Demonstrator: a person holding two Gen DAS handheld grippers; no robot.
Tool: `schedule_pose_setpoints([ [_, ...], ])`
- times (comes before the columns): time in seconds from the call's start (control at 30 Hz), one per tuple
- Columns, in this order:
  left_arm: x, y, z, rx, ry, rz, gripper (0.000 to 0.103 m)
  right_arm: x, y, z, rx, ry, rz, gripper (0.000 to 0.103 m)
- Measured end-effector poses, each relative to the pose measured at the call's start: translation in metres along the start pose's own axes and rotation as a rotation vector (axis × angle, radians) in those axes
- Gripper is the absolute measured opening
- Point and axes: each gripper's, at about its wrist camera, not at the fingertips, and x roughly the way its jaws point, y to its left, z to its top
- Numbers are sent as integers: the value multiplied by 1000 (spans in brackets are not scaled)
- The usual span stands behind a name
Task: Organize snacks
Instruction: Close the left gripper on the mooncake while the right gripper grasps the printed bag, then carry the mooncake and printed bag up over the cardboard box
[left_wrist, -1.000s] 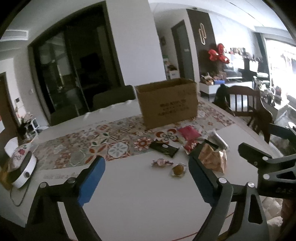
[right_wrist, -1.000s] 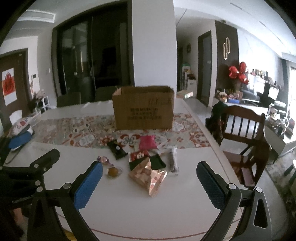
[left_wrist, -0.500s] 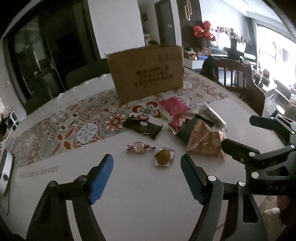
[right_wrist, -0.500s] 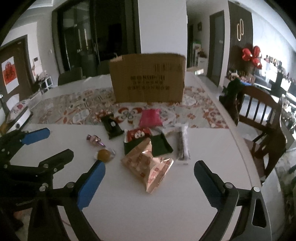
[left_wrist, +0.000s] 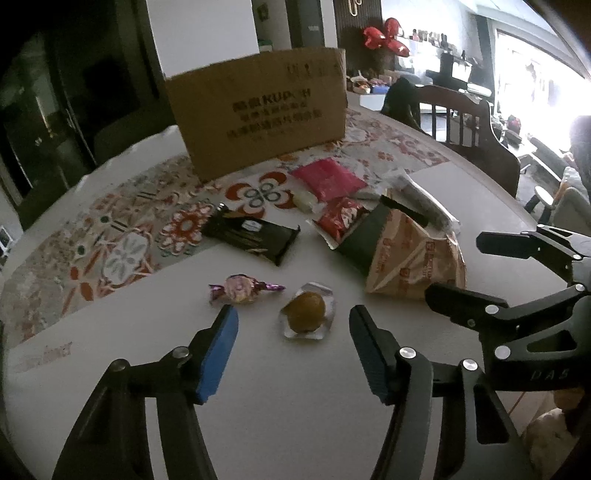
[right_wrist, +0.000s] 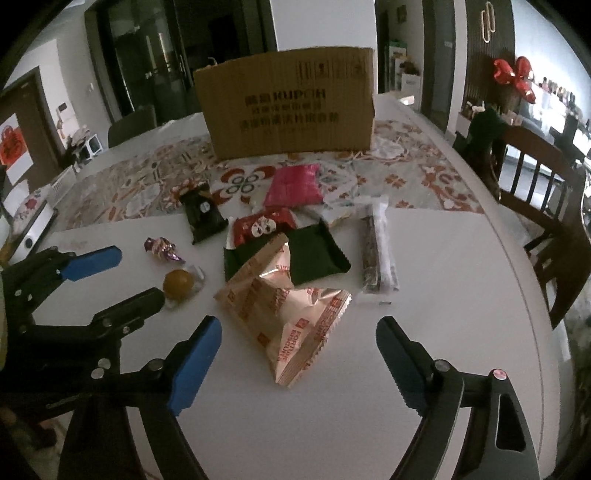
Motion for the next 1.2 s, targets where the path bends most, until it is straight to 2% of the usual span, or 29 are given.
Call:
schedule_pose_setpoints([
  [0.37, 23, 0, 4, -9, 33, -42, 55, 19, -3, 4, 1, 30, 37, 86],
  [0.6, 31, 3, 2, -35, 57, -79, 38, 24, 1, 7, -20, 24, 50, 73],
  [0.67, 31, 3, 2, -36, 56, -80, 37, 24, 1, 6, -27, 21, 56, 61],
  [0.83, 27, 1, -2, -45, 54, -87, 37, 23, 3, 5, -35, 18, 75, 46],
  [1.2, -1, 5, 6, -78, -26, -56, 36, 6, 9, 5, -49, -30, 76, 45],
])
